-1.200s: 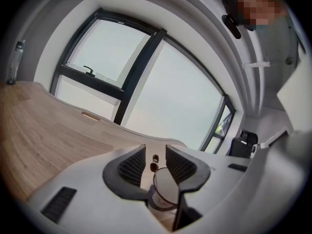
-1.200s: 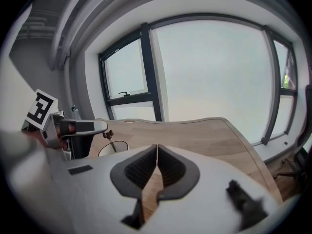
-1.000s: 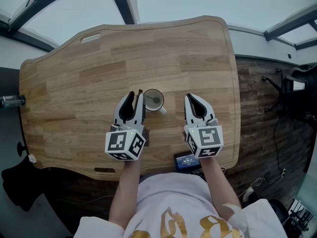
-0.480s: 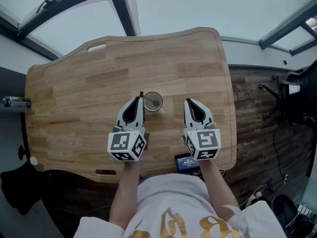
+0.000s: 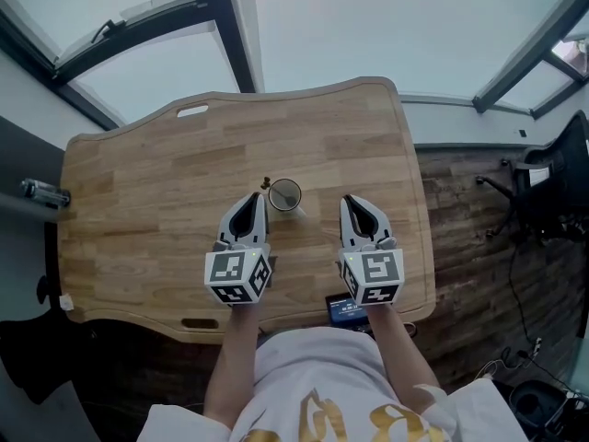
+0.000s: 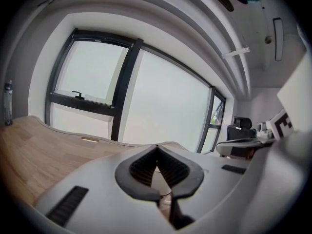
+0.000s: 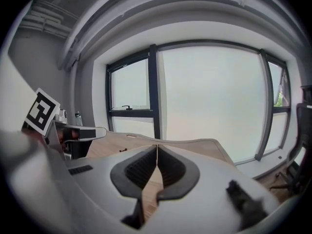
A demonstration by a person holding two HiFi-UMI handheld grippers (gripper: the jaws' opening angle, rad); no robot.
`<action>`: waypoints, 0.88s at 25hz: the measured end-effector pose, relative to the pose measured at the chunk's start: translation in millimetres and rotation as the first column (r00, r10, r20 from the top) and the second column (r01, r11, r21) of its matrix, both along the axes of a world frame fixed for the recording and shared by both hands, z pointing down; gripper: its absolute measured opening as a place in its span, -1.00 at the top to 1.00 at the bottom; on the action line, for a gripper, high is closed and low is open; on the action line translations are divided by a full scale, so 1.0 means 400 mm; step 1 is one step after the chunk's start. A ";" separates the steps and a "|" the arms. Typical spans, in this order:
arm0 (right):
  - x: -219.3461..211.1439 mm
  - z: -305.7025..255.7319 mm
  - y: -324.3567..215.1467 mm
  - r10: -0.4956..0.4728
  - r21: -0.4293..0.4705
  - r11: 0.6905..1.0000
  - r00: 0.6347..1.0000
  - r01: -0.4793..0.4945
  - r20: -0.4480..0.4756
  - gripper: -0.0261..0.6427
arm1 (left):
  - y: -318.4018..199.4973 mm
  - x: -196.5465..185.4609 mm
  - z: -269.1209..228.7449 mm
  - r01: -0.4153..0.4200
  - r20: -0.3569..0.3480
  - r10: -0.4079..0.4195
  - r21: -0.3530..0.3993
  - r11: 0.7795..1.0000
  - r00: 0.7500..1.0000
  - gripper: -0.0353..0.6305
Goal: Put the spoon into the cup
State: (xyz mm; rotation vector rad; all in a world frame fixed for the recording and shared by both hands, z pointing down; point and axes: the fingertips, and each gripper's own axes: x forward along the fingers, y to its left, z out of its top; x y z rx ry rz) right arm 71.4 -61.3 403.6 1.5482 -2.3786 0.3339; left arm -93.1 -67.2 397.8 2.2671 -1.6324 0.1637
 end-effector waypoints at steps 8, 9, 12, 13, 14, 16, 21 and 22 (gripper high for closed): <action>0.002 -0.030 0.063 0.010 0.029 1.000 1.000 -0.010 -0.002 0.83 | 0.056 -0.005 -0.040 -0.004 0.019 0.003 0.029 1.000 1.000 0.85; -0.001 -0.033 0.070 0.008 0.032 0.999 1.000 -0.008 -0.003 0.83 | 0.063 -0.006 -0.042 -0.004 0.023 0.003 0.031 1.000 1.000 0.85; -0.010 -0.050 0.089 0.001 0.055 0.998 1.000 0.000 -0.010 0.83 | 0.081 -0.011 -0.050 -0.004 0.027 0.003 0.038 0.999 1.000 0.85; -0.013 -0.055 0.095 -0.001 0.064 0.998 1.000 0.002 -0.014 0.83 | 0.087 -0.014 -0.053 -0.003 0.027 0.002 0.041 0.999 1.000 0.85; -0.016 -0.060 0.101 -0.003 0.069 0.998 1.000 0.005 -0.018 0.83 | 0.093 -0.016 -0.056 -0.002 0.027 0.001 0.043 0.999 1.000 0.85; -0.020 -0.064 0.111 -0.006 0.072 0.997 1.000 0.008 -0.023 0.83 | 0.103 -0.021 -0.061 0.000 0.028 -0.001 0.047 0.999 1.000 0.85; -0.022 -0.071 0.121 -0.005 0.079 0.997 1.000 0.007 -0.026 0.83 | 0.118 -0.032 -0.069 0.007 0.036 -0.009 0.054 0.999 0.999 0.85; -0.024 -0.072 0.122 -0.005 0.081 0.997 1.000 0.007 -0.025 0.83 | 0.119 -0.036 -0.069 0.010 0.036 -0.012 0.054 0.998 0.999 0.85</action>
